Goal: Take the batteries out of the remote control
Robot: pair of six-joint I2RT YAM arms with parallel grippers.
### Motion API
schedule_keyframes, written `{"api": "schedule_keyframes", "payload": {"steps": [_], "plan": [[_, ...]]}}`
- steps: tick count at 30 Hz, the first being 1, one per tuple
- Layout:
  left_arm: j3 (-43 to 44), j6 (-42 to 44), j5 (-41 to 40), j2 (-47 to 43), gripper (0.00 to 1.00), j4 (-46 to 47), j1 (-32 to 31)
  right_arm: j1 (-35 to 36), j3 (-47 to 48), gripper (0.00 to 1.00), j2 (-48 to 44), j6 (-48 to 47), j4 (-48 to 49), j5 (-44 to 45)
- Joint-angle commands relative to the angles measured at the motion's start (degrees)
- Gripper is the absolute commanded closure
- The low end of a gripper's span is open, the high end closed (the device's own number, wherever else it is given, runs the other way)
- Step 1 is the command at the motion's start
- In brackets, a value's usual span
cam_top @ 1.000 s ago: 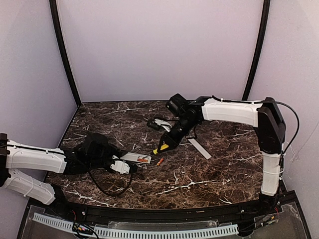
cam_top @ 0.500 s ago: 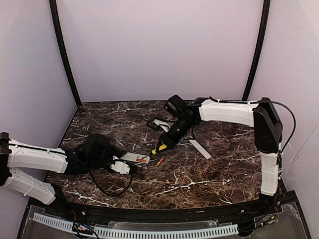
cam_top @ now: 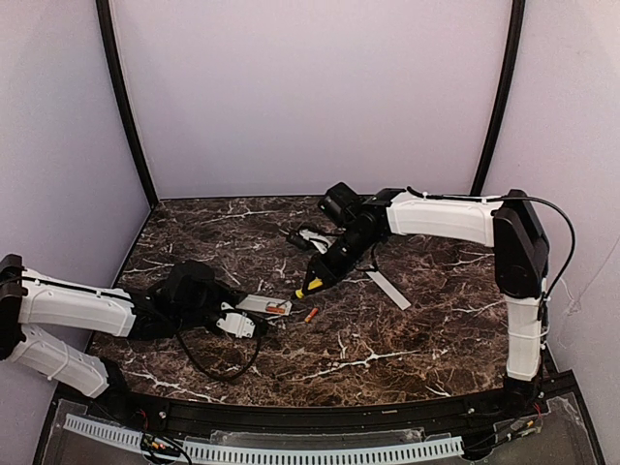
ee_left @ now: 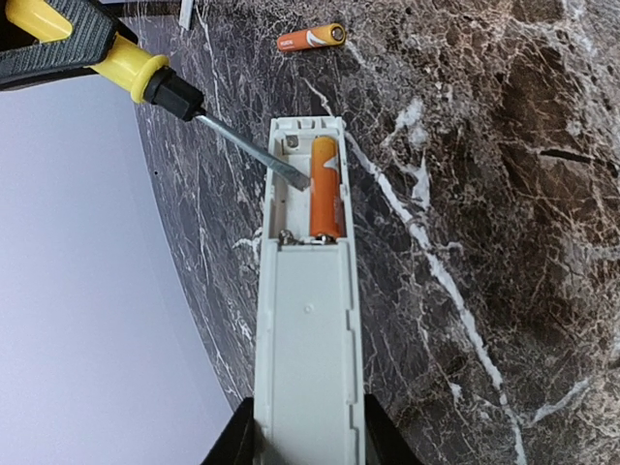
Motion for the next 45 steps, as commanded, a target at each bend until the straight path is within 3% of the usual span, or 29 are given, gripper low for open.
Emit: {"api": "schedule_keyframes", "payload": {"steps": [1, 24, 31, 39, 45], "plan": [[0.1, -0.4, 2.2, -0.6, 1.0, 5.5, -0.8, -0.6, 0.3, 1.0, 1.7, 4.2, 2.7, 6.5], [-1.6, 3.7, -0.9, 1.0, 1.0, 10.7, -2.2, -0.2, 1.8, 1.0, 0.3, 12.2, -0.2, 5.0], [-2.0, 3.1, 3.5, -2.1, 1.0, 6.8, -2.2, 1.4, 1.8, 1.0, -1.1, -4.1, -2.5, 11.9], [-1.5, -0.8, 15.0, -7.3, 1.0, -2.6, -2.2, 5.7, -5.3, 1.0, -4.7, -28.2, 4.2, 15.2], [-1.5, 0.0, 11.9, -6.2, 1.0, -1.1, -2.2, 5.2, -1.0, 1.0, -2.1, -29.7, 2.7, 10.9]]}}
